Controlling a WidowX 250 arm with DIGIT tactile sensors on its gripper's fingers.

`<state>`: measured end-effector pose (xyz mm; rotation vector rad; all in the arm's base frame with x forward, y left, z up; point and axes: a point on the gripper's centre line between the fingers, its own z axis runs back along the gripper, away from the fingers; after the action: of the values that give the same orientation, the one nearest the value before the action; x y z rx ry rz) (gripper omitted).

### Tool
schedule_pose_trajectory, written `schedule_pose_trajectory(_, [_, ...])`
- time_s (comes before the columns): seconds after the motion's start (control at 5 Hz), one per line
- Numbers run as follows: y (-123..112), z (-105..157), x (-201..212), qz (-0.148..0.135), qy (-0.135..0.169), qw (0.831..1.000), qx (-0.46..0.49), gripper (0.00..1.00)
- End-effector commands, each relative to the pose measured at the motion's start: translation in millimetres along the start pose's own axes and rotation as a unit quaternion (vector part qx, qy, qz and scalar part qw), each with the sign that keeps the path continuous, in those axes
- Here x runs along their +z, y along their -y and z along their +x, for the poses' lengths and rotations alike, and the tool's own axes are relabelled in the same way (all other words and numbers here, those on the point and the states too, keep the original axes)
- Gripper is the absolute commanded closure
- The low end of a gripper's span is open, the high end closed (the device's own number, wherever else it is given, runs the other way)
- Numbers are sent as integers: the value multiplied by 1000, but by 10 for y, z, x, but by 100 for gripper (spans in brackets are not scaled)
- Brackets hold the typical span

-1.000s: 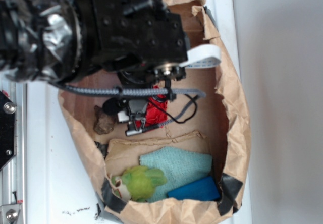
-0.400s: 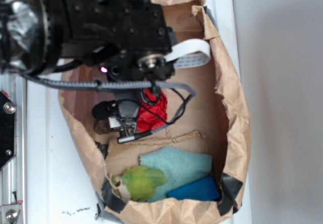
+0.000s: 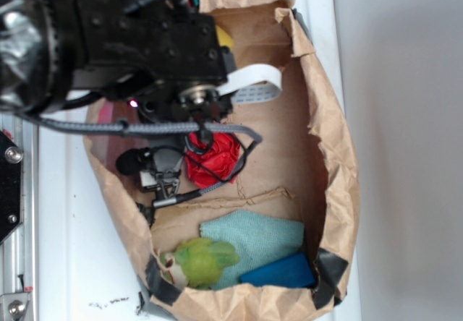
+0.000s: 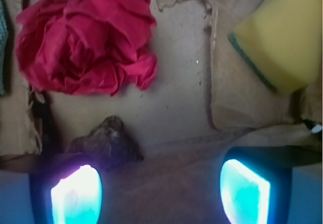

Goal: Grab the rock.

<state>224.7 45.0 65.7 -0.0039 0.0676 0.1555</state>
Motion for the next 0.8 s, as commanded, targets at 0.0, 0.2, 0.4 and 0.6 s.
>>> schedule_pose_trajectory(0.0, [113, -21, 59, -3, 16, 1000, -8, 0])
schedule_pose_trajectory(0.2, [168, 4, -15, 1, 15, 1000, -9, 0])
schedule_pose_trajectory(0.4, [226, 17, -51, 0, 13, 1000, -11, 0])
schedule_pose_trajectory(0.6, [284, 23, -78, 0, 13, 1000, -13, 0])
